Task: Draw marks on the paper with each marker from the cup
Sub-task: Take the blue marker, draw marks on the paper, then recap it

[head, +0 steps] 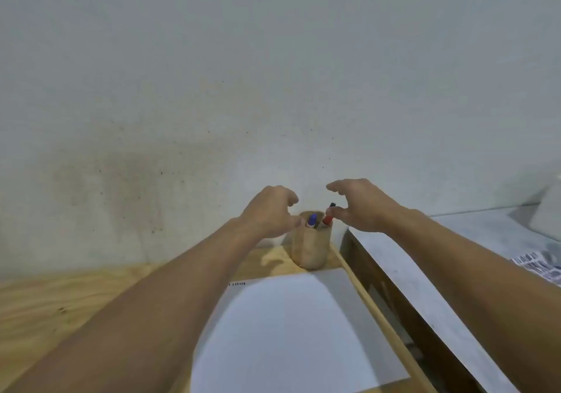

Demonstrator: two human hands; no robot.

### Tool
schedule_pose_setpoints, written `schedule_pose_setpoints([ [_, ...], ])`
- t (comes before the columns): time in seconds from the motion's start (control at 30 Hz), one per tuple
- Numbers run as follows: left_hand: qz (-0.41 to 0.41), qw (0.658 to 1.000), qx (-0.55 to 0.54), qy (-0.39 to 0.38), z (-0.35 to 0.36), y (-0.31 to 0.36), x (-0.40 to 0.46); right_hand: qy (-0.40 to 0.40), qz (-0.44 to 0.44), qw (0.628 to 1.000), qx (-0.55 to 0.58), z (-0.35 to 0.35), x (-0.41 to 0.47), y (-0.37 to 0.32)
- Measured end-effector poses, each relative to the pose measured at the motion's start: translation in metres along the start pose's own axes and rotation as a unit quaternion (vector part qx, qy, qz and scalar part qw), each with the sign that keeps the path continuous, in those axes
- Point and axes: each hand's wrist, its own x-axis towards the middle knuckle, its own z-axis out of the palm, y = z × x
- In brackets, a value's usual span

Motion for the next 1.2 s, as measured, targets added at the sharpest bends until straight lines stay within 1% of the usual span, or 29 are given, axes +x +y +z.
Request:
schedule_pose_setpoints([
  [0.03, -0.003, 1.000, -0.014, -0.002, 0.005, 0.000, -0.001, -0.003, 0.006, 1.000, 0.003, 0.004, -0.001, 0.001],
  [0.17, 0.001, 0.998, -0.059, 0.030, 0.027, 0.000, 0.002, 0.018, 0.001, 1.000, 0.012, 0.018, -0.007, 0.006],
  [0.27, 0.003, 0.995, -0.085, 0.060, 0.038, -0.001, 0.007, 0.046, -0.006, 0.999, 0.012, 0.026, -0.007, 0.009],
  [0.47, -0.008, 0.989, -0.122, 0.088, 0.053, 0.005, 0.013, 0.095, -0.026, 0.995, 0.018, 0.045, -0.008, 0.015],
  [0.57, -0.022, 0.980, -0.165, 0.110, 0.054, 0.005, 0.014, 0.122, -0.033, 0.992, 0.019, 0.056, -0.008, 0.017],
  [0.7, -0.031, 0.962, -0.219, 0.161, 0.041, 0.005, 0.014, 0.183, -0.020, 0.983, 0.028, 0.062, -0.009, 0.015],
  [0.77, -0.032, 0.951, -0.249, 0.182, 0.029, 0.005, 0.015, 0.194, 0.009, 0.978, 0.073, 0.061, -0.009, 0.010],
  [0.83, -0.035, 0.937, -0.276, 0.211, 0.017, 0.005, 0.013, 0.174, 0.078, 0.962, 0.194, 0.053, -0.009, -0.001],
  [0.87, -0.040, 0.929, -0.291, 0.224, 0.011, 0.004, 0.011, 0.148, 0.117, 0.945, 0.269, 0.049, -0.010, -0.007],
  [0.9, -0.045, 0.920, -0.311, 0.235, 0.006, 0.003, 0.009, 0.112, 0.151, 0.916, 0.354, 0.045, -0.010, -0.014],
  [0.93, -0.052, 0.910, -0.332, 0.243, 0.002, 0.003, 0.006, 0.065, 0.182, 0.871, 0.452, 0.041, -0.011, -0.019],
  [0.97, -0.059, 0.900, -0.355, 0.246, -0.001, 0.002, 0.002, 0.013, 0.203, 0.808, 0.553, 0.038, -0.012, -0.025],
  [1.0, -0.067, 0.889, -0.380, 0.244, -0.003, 0.001, -0.003, -0.030, 0.214, 0.734, 0.644, 0.036, -0.012, -0.031],
  [1.03, -0.073, 0.879, -0.408, 0.238, -0.004, 0.000, -0.007, -0.055, 0.221, 0.662, 0.714, 0.035, -0.012, -0.036],
  [1.07, -0.079, 0.868, -0.435, 0.227, -0.005, -0.001, -0.012, -0.063, 0.228, 0.603, 0.762, 0.035, -0.010, -0.040],
  [1.1, -0.086, 0.858, -0.458, 0.215, -0.005, -0.002, -0.018, -0.058, 0.234, 0.559, 0.794, 0.036, -0.009, -0.044],
  [1.13, -0.093, 0.852, -0.474, 0.202, -0.005, -0.004, -0.024, -0.050, 0.235, 0.529, 0.814, 0.037, -0.008, -0.048],
  [1.17, -0.098, 0.850, -0.481, 0.190, -0.005, -0.006, -0.029, -0.043, 0.234, 0.511, 0.826, 0.038, -0.007, -0.052],
  [1.2, -0.100, 0.852, -0.483, 0.177, -0.005, -0.009, -0.035, -0.038, 0.231, 0.502, 0.832, 0.039, -0.008, -0.056],
])
